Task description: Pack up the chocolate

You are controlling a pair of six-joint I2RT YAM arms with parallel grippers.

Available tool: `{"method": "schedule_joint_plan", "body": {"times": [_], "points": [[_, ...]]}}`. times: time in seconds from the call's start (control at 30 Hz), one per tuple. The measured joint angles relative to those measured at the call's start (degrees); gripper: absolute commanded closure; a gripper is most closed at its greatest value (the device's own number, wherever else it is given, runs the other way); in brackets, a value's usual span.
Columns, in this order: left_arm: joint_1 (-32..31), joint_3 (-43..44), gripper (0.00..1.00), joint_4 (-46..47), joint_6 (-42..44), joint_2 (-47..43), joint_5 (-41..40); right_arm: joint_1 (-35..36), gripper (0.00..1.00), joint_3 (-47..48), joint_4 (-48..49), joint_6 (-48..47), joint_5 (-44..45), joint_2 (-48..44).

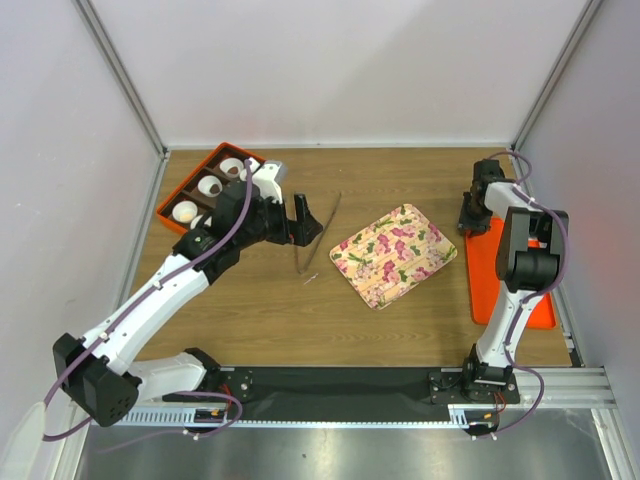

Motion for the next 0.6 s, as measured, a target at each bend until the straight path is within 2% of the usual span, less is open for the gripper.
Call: {"method": "schedule_joint_plan", "body": {"times": [0.1,0.23,0.37,0.6], "points": [[0.0,0.0,0.00,-0.2,0.0,0.0,0.0,0.0,0.76,-0.2,0.6,-0.1,0.0,0.2],[0.0,0.0,0.00,-0.3,0.0,-0.1,0.0,0.0,1.00,-0.2,1.2,-0.7,-0.1,0.2],[0.0,0.0,0.00,-0.4,0.0,-0.4,0.0,0.0,1.00,0.7,0.2,-0.3,0.1,0.4],[0.5,0.2,0.00,-1.8,0.0,-1.7,0.2,1.4,1.00,5.7,-8.2,2.0,4.5,-2.1]]}}
